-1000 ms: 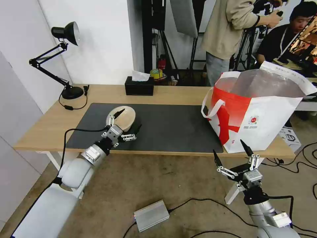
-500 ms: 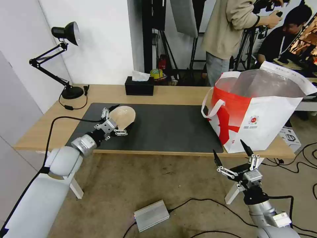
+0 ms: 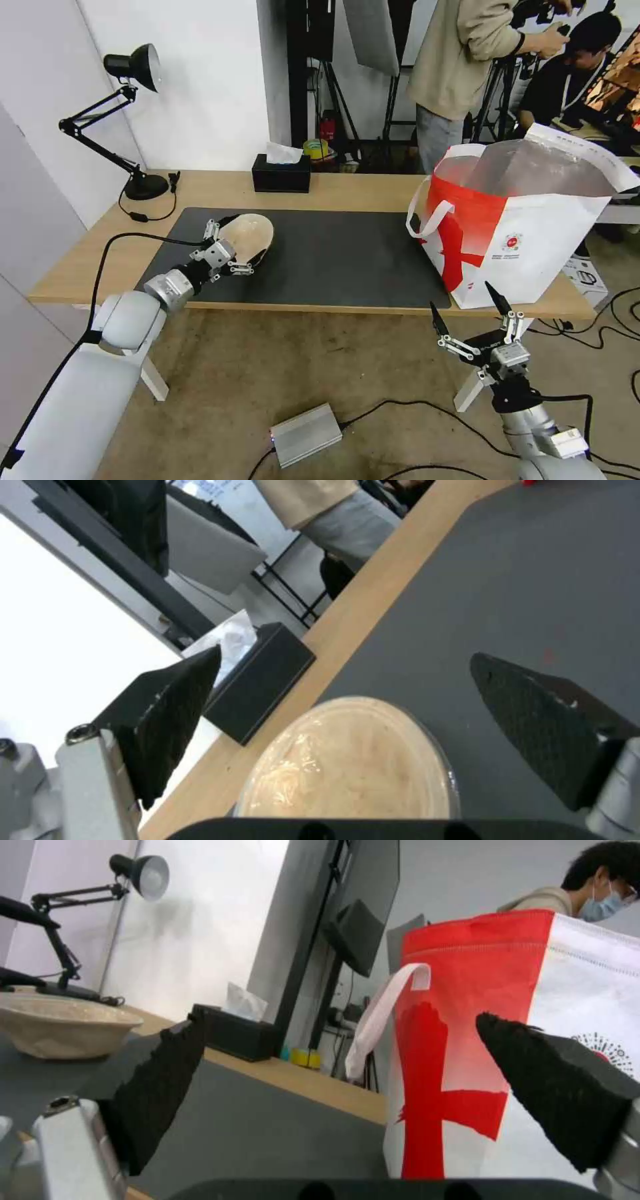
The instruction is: Pick up the trash from the table and place it into the takeout bag.
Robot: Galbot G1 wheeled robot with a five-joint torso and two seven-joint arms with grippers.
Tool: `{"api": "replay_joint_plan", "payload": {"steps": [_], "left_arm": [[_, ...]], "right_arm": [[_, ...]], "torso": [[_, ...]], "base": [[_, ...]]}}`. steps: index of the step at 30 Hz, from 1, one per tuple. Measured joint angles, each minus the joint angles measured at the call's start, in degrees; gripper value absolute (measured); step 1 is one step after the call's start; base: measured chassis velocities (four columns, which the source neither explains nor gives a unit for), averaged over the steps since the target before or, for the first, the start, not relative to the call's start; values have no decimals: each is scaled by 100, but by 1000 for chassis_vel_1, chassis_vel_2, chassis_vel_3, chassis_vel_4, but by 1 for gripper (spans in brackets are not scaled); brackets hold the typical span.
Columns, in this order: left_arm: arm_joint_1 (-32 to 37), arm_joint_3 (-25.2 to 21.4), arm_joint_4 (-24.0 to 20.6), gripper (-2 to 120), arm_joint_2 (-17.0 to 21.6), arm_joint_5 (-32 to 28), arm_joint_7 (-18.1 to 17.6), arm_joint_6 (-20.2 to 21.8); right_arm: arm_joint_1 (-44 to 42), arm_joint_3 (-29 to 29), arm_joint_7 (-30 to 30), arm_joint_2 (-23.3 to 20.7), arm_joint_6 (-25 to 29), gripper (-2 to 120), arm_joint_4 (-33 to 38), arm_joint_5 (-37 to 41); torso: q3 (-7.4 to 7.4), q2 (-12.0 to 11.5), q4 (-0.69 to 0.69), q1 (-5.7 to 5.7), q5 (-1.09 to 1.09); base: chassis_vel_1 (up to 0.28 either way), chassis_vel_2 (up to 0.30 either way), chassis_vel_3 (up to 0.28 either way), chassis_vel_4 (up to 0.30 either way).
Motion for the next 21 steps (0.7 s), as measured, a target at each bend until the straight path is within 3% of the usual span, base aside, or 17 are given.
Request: {"api": "replay_joint_plan", "payload": {"steps": [21], "left_arm": [[-132, -24, 384, 100, -139, 336, 323, -54]], "right_arm": [[0, 0, 0, 0, 0, 100, 0, 0]], "torso": [[0, 0, 0, 0, -1]], "base": [[0, 0, 0, 0]]}}
